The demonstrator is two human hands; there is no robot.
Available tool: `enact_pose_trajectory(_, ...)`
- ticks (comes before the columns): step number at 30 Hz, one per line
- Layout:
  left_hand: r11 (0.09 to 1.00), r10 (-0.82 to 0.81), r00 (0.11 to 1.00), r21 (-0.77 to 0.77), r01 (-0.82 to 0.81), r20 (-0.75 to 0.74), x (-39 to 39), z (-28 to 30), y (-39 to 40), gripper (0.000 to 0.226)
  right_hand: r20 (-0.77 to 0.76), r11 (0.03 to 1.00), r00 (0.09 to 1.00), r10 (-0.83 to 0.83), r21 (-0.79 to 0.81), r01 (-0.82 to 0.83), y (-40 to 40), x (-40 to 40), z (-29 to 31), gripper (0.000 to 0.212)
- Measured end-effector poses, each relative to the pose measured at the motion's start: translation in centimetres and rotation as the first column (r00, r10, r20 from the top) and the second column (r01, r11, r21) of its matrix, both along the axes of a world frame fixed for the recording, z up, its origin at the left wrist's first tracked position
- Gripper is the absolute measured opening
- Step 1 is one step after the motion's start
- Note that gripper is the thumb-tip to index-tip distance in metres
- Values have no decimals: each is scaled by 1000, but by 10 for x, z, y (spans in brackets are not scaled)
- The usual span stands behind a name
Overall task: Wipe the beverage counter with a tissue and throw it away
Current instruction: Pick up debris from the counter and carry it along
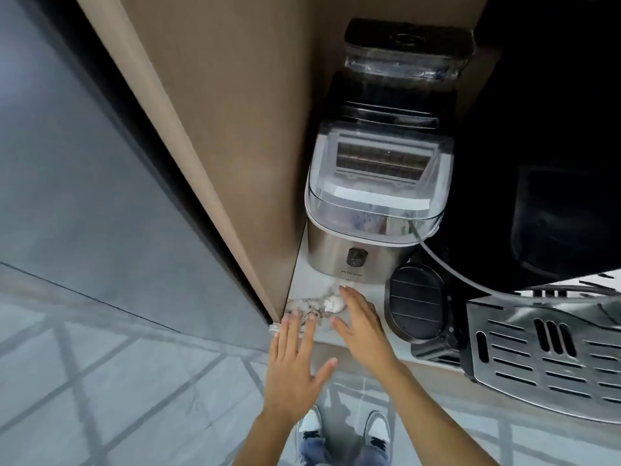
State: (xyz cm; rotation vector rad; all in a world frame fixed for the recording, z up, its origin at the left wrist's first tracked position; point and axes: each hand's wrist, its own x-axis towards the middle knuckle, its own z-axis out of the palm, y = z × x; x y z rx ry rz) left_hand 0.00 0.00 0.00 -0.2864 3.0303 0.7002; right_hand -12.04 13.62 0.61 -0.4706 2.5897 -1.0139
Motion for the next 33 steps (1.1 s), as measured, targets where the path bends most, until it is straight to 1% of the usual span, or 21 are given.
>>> enact_pose_trajectory(1, 1000, 3, 1000, 20, -4, 23, -3, 0, -2, 80, -13, 999, 1000, 22, 27, -21, -2, -4, -4, 63)
enact_pose_trajectory(3, 1000, 30, 999, -6, -29, 21, -7, -5, -4, 79, -35, 991, 996, 77, 109, -73, -5, -12, -8, 60)
enact_pose_trajectory(5, 999, 17, 999, -30, -16, 31, -10, -12, -5, 80, -41, 985, 993, 115, 133, -108, -9, -19, -12, 60)
enact_pose_trajectory(8, 999, 0, 998, -52, 3, 60, -15, -15, -5, 80, -95, 982, 986, 138, 146, -123, -11, -25, -20, 57)
enact_pose_trajectory(11, 998, -25, 996, -58, 30, 89, -20, -15, -3, 80, -101, 989, 988, 113, 105, -103, -10, -26, -26, 56)
enact_pose_trajectory(13, 997, -42, 994, -59, 49, 104, -22, -15, -3, 80, -81, 994, 993, 87, 80, -81, -8, -27, -26, 49)
enact_pose_trajectory(15, 995, -64, 989, -73, 74, 136, -21, -16, -3, 80, -28, 999, 999, 27, 31, -26, -4, -25, -20, 38)
enact_pose_trajectory(17, 989, -108, 981, -81, 122, 162, -18, -20, -1, 81, 46, 995, 995, -90, -36, 92, 2, -18, -12, 32)
enact_pose_trajectory(19, 976, -183, 966, -86, 201, 183, -12, -24, 4, 79, 112, 969, 971, -209, -108, 221, 12, -3, -1, 27)
enact_pose_trajectory(22, 944, -291, 937, -102, 314, 192, -6, -29, 15, 81, 202, 928, 931, -303, -161, 336, 33, 28, 12, 24)
enact_pose_trajectory(24, 920, -353, 915, -106, 378, 194, -8, -29, 24, 85, 217, 885, 897, -385, -188, 425, 53, 51, 19, 27)
enact_pose_trajectory(27, 865, -459, 863, -116, 488, 212, -15, -28, 41, 85, 202, 793, 820, -535, -215, 570, 85, 83, 28, 27)
enact_pose_trajectory(30, 789, -568, 794, -130, 600, 218, -20, -30, 60, 82, 211, 656, 689, -694, -210, 725, 118, 112, 33, 19)
enact_pose_trajectory(33, 723, -646, 734, -140, 677, 212, -24, -30, 79, 83, 178, 527, 557, -811, -188, 829, 150, 136, 36, 16)
